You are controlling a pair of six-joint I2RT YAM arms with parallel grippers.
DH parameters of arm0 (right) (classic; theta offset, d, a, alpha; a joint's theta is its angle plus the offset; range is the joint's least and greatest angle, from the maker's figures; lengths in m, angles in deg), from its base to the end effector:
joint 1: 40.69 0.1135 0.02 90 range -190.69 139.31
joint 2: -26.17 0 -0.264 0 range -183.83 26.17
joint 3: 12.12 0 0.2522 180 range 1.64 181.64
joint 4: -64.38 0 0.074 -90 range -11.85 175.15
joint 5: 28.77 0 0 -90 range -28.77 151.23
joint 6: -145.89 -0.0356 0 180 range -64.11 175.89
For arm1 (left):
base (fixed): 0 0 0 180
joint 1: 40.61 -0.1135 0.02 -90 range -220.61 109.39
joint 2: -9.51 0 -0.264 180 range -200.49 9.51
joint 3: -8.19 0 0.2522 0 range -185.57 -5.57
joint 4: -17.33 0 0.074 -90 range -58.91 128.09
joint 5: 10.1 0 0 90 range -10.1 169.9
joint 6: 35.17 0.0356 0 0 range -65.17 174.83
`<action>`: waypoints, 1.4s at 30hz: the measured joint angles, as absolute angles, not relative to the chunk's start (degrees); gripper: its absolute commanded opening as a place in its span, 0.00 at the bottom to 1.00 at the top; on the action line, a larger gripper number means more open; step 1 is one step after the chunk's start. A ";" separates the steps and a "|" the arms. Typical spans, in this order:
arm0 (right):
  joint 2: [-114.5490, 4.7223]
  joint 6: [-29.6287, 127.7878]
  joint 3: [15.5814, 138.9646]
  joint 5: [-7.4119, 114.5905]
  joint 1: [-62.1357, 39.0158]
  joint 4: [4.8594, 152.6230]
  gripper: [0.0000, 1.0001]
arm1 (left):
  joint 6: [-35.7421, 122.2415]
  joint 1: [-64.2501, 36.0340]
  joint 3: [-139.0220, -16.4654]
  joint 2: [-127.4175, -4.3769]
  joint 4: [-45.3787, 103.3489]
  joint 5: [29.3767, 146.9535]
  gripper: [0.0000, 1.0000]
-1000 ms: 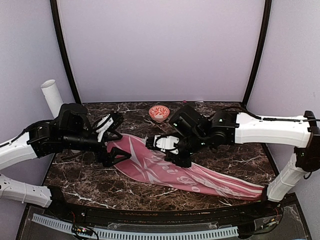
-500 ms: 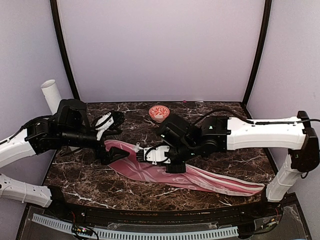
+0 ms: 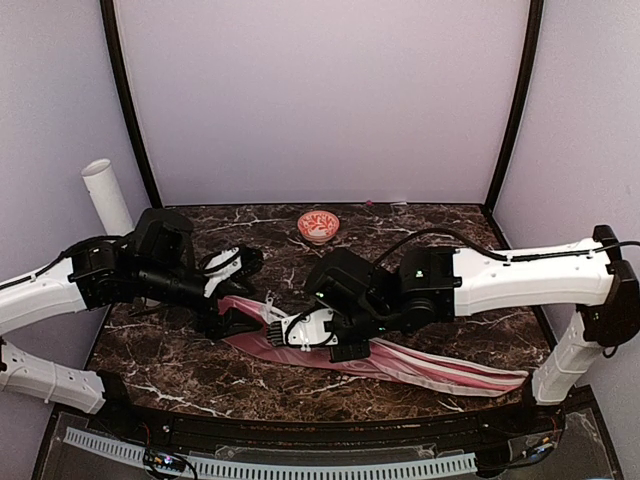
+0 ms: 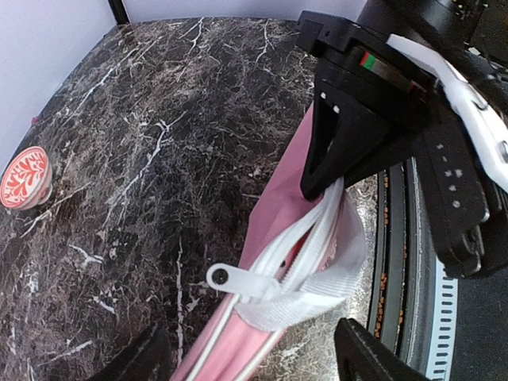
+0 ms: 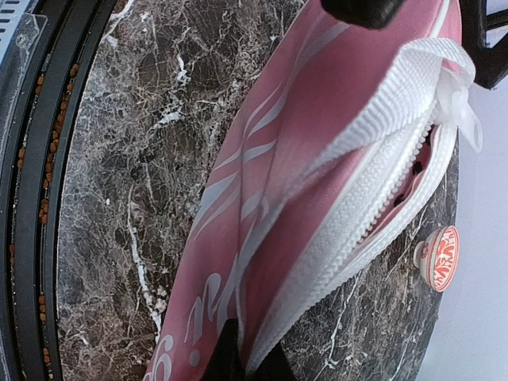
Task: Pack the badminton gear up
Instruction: Pass from the right arm to the left
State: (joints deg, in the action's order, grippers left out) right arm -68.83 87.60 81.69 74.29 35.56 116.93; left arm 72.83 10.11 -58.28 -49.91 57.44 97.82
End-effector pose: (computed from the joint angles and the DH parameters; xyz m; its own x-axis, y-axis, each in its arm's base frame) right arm 0.0932 0.3472 0.2836 0.3176 -0.8562 -0.4074 -0.8787 -0.1043 -0.4659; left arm 0.1349 -0.1822 0.3129 -0.0504 0.5261 -0.8489 0.9625 0.2526 0.0994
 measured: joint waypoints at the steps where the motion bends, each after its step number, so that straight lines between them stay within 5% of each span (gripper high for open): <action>1: -68.81 87.84 81.56 74.51 35.87 116.82 0.00 | 72.78 10.11 -58.28 -50.24 57.48 97.84 0.69; 14: -68.77 90.46 80.20 78.29 37.27 115.84 0.00 | 74.10 10.20 -59.05 -52.99 59.99 99.19 0.08; 18: -68.81 91.27 78.94 80.83 36.09 112.01 0.00 | 71.06 10.66 -58.85 -52.66 61.39 100.18 0.01; 23: -68.81 89.89 78.11 79.82 35.52 109.30 0.04 | 69.33 10.61 -55.68 -49.52 59.34 99.11 0.00; 27: -68.07 85.24 77.86 77.77 34.62 107.38 0.30 | 67.85 10.90 -51.92 -45.76 55.86 97.66 0.00; 32: -62.50 75.45 77.73 73.68 33.31 105.50 0.51 | 67.67 11.12 -48.82 -44.01 52.08 94.78 0.00; 36: -57.03 63.64 76.99 68.48 30.60 102.18 0.57 | 68.61 11.14 -47.31 -43.31 50.49 93.77 0.00; 42: -57.21 42.83 74.46 60.65 25.83 93.37 0.49 | 69.62 11.16 -45.69 -43.29 48.48 94.49 0.00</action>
State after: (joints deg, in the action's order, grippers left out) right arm -57.21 42.83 74.46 60.65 25.83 93.37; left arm 69.62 11.16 -45.69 -43.29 48.48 94.49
